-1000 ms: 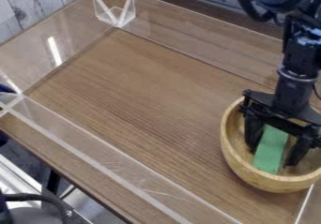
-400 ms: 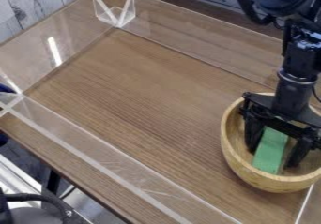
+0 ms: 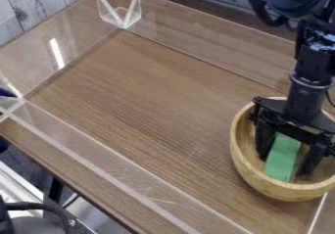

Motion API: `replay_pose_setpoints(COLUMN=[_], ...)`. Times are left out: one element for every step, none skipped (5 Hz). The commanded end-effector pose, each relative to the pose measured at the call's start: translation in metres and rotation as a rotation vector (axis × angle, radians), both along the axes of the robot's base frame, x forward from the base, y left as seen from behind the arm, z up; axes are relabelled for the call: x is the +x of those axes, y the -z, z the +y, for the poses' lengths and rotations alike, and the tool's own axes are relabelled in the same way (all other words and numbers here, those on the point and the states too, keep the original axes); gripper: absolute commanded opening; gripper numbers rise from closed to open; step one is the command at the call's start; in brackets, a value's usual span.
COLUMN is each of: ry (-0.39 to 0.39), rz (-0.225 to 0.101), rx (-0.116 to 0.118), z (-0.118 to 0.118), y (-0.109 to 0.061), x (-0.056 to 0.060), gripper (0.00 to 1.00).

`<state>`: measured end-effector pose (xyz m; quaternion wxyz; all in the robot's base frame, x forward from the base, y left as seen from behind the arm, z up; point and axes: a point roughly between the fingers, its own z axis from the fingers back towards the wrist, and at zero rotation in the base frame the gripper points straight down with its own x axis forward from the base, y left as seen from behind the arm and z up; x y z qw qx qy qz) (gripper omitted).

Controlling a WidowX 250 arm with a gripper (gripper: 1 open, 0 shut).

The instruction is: Remove the green block from inside the brown bowl and put it on the table

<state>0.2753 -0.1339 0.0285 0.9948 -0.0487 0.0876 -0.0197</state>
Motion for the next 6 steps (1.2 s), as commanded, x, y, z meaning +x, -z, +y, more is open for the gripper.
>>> replay_pose_setpoints(ry=[0.006, 0.001, 0.000, 0.003, 0.007, 0.011], rz=[-0.045, -0.048, -0.050, -0.057, -0.072, -0.088], rx=[-0.021, -0.023, -0.025, -0.031, -0.041, -0.052], z=[-0.008, -0.010, -0.010, -0.010, -0.009, -0.009], y=[-0.010, -0.010, -0.011, -0.016, -0.027, -0.038], x=[0.008, 0.009, 0.009, 0.010, 0.011, 0.012], gripper=[1.00, 1.00, 0.00, 0.00, 0.00, 0.00])
